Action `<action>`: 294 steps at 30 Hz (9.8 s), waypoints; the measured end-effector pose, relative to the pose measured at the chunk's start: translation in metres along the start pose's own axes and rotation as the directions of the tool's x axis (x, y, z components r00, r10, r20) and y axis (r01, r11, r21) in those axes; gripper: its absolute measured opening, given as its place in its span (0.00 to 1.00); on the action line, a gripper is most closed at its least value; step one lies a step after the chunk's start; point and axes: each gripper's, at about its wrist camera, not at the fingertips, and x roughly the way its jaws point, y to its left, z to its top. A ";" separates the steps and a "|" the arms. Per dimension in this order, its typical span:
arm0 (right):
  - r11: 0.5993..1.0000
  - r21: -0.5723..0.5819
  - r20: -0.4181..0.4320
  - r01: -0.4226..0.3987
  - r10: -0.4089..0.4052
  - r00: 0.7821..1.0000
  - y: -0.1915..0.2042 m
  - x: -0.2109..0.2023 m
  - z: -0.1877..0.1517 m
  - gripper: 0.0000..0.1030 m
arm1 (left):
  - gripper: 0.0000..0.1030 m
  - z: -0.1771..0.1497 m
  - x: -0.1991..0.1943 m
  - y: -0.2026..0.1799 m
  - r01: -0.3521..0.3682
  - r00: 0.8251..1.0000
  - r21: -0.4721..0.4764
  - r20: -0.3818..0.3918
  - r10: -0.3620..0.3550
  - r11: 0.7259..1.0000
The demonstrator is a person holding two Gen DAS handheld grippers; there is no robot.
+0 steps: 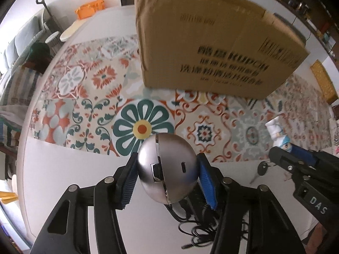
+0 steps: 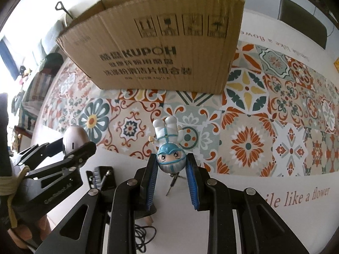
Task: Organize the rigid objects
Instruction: 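Lift and carry the figurine and silver speaker over the box with both tools, then open both grippers to drop the figurine and silver speaker into the box, then withdraw both tools from the box toward the black power adapters, then grasp the black square adapter with the right gripper while the left gripper grasps the black rectangular adapter, then lift and carry both black adapters with cables over the box with both tools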
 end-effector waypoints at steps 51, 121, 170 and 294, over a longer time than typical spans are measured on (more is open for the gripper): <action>0.996 -0.052 0.423 -0.079 0.093 0.901 0.017 -0.150 0.111 0.27 | 0.52 0.140 -0.138 -0.023 0.068 0.910 0.107 0.402 -0.106 0.992; 0.997 -0.057 0.158 -0.046 0.055 0.986 0.015 -0.104 0.035 0.77 | 0.96 0.016 -0.116 0.006 -0.109 0.972 -0.039 0.205 0.114 0.993; 0.966 -0.239 -0.332 -0.096 0.012 0.943 0.053 0.040 -0.036 0.70 | 0.96 -0.084 -0.041 0.049 -0.233 0.968 -0.242 -0.154 0.200 0.942; 0.997 0.046 0.280 -0.057 0.042 0.959 0.008 -0.136 -0.006 0.54 | 0.34 0.019 -0.142 -0.015 0.113 0.935 0.056 0.333 -0.125 0.992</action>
